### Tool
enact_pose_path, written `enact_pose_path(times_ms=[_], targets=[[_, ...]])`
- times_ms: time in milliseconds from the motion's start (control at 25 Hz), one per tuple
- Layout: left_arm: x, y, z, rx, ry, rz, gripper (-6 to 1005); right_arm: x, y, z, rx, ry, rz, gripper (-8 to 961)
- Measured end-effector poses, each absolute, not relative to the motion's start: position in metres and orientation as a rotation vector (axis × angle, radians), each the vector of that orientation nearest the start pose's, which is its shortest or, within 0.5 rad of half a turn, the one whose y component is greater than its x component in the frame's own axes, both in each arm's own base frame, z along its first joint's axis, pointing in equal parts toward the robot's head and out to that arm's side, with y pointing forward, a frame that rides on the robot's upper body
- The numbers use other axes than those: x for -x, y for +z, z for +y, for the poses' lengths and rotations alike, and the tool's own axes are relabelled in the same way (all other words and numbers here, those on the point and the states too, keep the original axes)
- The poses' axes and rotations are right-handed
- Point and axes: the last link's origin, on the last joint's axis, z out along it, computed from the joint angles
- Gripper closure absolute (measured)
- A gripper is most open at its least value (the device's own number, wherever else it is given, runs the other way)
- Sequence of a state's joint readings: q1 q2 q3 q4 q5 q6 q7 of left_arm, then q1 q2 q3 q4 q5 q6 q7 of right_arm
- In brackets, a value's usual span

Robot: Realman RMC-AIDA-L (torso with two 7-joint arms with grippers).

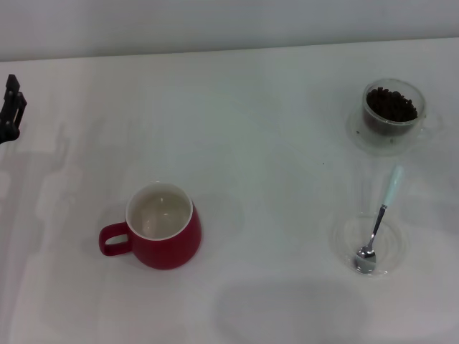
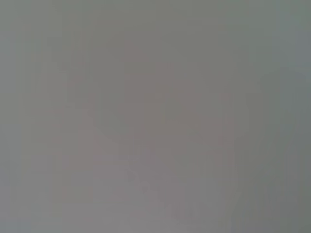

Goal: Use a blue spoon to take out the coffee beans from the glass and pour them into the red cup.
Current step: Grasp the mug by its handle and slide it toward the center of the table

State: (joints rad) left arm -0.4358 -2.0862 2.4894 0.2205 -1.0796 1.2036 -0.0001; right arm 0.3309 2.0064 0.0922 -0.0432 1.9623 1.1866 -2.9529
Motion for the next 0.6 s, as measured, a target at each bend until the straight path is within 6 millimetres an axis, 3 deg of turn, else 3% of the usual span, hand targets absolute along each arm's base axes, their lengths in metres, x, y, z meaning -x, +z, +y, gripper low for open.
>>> enact_pose_path(times_ms=[600], targets=[[0.315,-0.0237,0.3256,1.586,-0.678,-0.462,321,-0.4332,0.0874,0.2766,1.182,0.445,0.624,90]])
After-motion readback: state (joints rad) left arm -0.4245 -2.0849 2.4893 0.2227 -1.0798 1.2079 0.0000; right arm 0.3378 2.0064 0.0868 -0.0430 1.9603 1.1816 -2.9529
